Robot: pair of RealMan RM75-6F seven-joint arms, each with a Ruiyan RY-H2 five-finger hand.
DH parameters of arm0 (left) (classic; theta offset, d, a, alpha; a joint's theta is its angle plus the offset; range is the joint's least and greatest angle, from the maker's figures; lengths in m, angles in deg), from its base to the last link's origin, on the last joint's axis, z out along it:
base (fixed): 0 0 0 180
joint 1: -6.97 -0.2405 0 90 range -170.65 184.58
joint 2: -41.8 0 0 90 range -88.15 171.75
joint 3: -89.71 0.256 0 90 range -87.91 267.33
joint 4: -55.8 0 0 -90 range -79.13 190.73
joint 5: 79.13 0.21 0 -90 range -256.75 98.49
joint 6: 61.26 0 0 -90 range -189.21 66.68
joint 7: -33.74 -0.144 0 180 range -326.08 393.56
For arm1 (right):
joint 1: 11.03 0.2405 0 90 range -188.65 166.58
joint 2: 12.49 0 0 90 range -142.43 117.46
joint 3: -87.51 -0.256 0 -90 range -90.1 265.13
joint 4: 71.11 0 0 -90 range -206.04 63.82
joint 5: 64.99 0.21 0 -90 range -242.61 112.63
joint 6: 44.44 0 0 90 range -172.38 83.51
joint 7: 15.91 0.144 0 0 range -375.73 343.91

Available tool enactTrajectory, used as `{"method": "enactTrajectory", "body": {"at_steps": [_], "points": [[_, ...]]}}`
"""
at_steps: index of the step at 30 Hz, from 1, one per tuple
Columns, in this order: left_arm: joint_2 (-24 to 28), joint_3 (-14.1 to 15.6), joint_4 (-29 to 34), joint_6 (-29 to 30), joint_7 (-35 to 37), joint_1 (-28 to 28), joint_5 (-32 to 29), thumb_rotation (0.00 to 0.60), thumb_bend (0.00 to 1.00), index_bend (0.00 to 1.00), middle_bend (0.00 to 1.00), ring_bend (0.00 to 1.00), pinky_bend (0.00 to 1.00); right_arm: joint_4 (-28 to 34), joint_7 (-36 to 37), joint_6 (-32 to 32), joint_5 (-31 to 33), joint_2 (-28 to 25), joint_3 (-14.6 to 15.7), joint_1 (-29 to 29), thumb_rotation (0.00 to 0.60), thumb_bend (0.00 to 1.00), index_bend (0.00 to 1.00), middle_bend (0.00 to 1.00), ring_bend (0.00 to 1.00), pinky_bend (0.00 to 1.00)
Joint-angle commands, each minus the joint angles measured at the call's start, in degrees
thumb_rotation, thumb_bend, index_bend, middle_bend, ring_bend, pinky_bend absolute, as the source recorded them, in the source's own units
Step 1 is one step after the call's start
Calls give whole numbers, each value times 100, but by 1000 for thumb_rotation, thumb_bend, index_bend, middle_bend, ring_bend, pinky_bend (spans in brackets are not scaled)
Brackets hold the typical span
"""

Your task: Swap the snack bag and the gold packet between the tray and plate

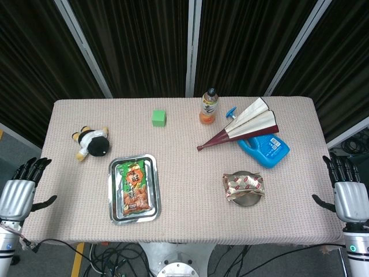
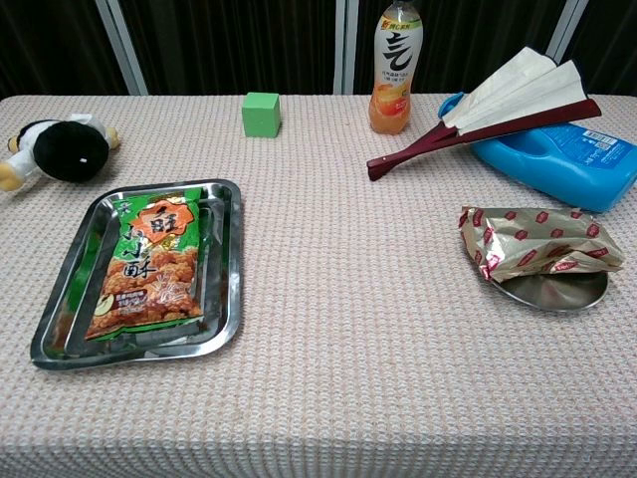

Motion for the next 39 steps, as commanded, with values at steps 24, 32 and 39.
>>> {"method": "enactTrajectory", "body": {"at_steps": [24, 32, 39], "points": [[-104, 135, -207, 40, 159, -56, 103, 600, 126, 124, 112, 59, 166, 1078, -1904, -2532, 471, 401, -132, 1311, 600, 0, 0, 46, 0, 0], [-98, 163, -275, 75, 261, -108, 88, 600, 126, 124, 112, 59, 166, 1023, -2794, -3223, 1416, 917, -318, 1850, 600, 0, 0, 105, 0, 0], [-119, 173, -330, 73, 310, -122, 80, 600, 126, 124, 112, 60, 166, 795, -3106, -3187, 1658, 1370, -321, 2049, 600, 0, 21, 224, 0, 0]]}}
